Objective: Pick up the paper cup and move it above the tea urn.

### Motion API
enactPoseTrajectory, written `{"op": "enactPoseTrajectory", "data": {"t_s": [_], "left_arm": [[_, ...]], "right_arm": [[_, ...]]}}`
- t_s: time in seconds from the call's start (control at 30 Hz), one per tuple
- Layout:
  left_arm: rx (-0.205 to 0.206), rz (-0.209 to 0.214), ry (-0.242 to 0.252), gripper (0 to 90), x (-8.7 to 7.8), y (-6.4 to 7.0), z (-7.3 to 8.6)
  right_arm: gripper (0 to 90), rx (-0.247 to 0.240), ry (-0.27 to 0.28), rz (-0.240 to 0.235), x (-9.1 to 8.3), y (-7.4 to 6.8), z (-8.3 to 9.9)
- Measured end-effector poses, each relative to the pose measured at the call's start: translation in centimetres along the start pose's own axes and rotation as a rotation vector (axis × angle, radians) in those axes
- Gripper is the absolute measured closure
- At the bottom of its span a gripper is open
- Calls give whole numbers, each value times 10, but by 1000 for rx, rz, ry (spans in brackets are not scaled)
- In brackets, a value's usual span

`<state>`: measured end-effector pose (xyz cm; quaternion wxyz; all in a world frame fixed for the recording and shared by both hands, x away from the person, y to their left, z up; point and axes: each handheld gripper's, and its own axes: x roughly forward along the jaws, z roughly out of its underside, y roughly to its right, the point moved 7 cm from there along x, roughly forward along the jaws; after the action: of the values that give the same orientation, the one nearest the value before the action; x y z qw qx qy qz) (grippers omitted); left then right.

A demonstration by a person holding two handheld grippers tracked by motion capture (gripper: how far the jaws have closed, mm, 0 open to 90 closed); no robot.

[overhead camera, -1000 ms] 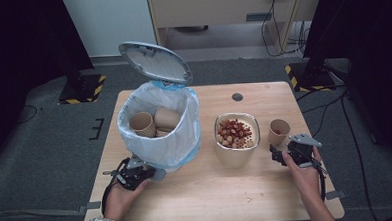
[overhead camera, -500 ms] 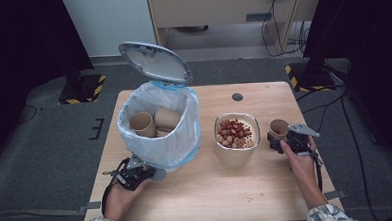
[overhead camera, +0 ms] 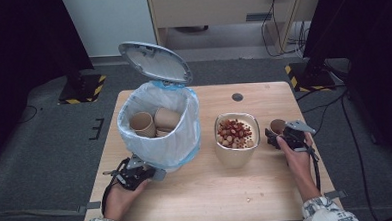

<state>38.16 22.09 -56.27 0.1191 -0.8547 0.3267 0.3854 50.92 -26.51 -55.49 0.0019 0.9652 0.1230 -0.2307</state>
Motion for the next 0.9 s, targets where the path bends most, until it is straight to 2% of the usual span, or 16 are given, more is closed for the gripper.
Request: {"op": "enactPoseTrajectory", "data": {"t_s": [0.03, 0.1, 0.13, 0.23, 0.33, 0.53, 0.57, 0.6, 0.9], "left_arm": [[0, 0, 0, 900, 0, 0, 0], [0, 0, 0, 899, 0, 0, 0], [0, 1, 1, 899, 0, 0, 0], [0, 2, 2, 900, 0, 0, 0], [1, 1, 1, 900, 0, 0, 0], [-2, 2, 1, 899, 0, 0, 0], [-2, 2, 1, 899, 0, 0, 0], [-1, 1, 1, 900, 0, 0, 0], [-3, 3, 1, 900, 0, 0, 0]], "right_arm": [[219, 2, 2, 3, 0, 0, 0], [228, -2, 2, 10, 0, 1, 0], [261, -20, 5, -7, 0, 1, 0], [280, -27, 18, -34, -3, 1, -3], [294, -50, 43, -33, -9, 3, -12], [304, -119, 84, -48, -22, 9, -46], [304, -119, 84, -48, -22, 9, -46], [307, -136, 96, -61, -25, 12, -57], [309, -288, 123, -79, -24, 16, -100]]}}
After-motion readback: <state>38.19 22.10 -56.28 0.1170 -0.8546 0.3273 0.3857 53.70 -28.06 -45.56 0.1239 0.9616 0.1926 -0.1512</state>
